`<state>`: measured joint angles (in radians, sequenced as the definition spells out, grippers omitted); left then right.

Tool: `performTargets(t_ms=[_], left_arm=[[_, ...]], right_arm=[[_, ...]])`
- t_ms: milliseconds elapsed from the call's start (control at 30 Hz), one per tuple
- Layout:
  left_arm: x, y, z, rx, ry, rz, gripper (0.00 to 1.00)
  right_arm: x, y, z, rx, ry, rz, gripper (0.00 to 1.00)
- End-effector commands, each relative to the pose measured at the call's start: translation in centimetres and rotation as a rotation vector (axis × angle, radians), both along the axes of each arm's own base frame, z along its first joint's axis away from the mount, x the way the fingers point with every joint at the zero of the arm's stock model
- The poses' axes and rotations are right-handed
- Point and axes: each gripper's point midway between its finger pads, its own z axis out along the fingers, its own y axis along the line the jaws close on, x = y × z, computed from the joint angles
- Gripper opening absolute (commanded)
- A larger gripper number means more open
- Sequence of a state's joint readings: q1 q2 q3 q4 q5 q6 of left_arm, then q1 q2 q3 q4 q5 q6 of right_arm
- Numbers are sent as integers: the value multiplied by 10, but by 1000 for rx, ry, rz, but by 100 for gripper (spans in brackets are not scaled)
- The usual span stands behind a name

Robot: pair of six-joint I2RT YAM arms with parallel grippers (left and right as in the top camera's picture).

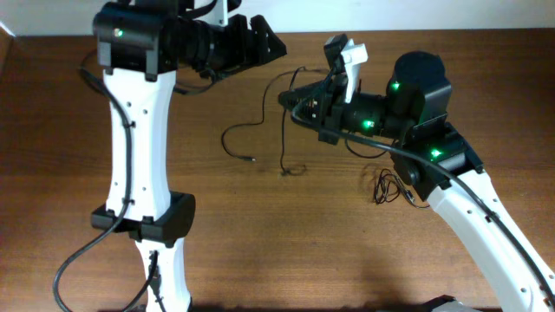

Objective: Untangle cables

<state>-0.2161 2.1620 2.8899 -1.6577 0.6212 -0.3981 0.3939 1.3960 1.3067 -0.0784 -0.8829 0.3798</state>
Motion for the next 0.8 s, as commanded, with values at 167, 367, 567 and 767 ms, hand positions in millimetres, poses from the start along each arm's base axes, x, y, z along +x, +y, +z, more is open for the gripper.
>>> performTargets(t_ms=[167, 367, 567, 767], left_arm=[[-6, -33, -24, -218, 299, -56, 88], [1, -40, -45, -240, 435, 6, 76], [0, -53, -66, -262, 549, 15, 74], [-20, -83, -58, -325, 601, -95, 72]], right_arm=[[-23, 1, 15, 4, -88, 107, 4], [-29, 12, 14, -8, -125, 119, 4], [-30, 17, 14, -14, -134, 113, 4], [-27, 16, 14, -18, -136, 93, 4]])
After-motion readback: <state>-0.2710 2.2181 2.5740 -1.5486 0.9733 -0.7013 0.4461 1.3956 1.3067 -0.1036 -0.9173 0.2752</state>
